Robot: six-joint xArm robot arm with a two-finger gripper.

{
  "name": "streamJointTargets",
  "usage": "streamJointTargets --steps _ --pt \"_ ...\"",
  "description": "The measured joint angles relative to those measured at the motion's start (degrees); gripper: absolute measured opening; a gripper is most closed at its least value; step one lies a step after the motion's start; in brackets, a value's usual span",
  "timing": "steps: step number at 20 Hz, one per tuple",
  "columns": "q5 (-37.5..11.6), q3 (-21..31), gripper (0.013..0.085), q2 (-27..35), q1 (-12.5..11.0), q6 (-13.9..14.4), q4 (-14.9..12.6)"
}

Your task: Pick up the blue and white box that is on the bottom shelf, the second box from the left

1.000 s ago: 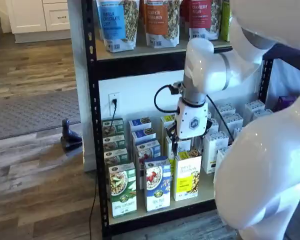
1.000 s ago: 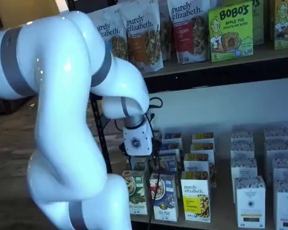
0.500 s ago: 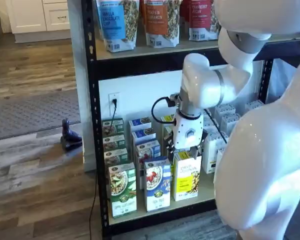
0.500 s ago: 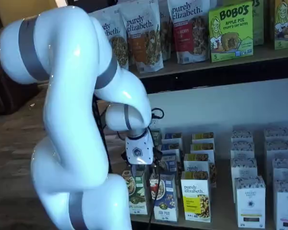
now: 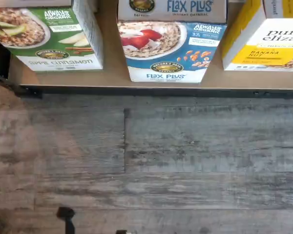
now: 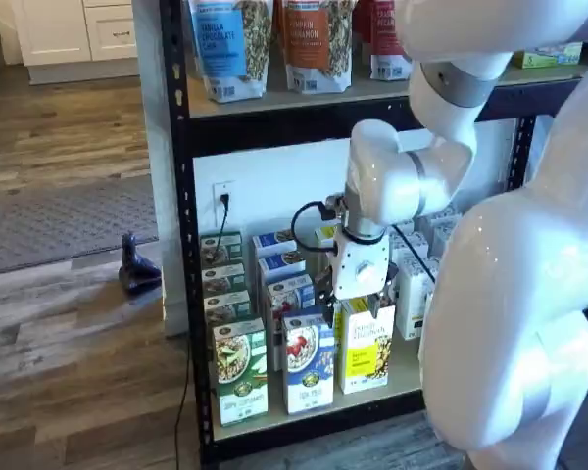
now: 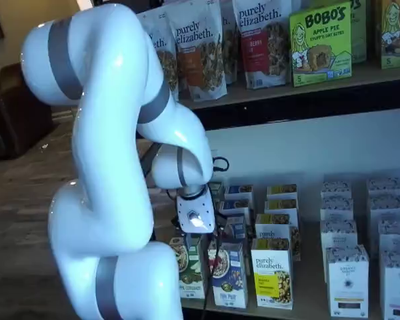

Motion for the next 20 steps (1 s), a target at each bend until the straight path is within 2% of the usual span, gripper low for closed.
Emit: streamJointTargets --steps 7,9,12,20 --pt "-2.79 -2.96 0.0850 5.56 0.46 3.03 -2.82" --pt "-2.95 -4.02 0.0850 6.92 0.40 5.17 -5.18" --pt "-3.51 -5.56 0.0850 8.94 0.24 6.39 -6.62" --pt "-5.15 -10.67 0.0850 15.56 0.65 4.36 -4.06"
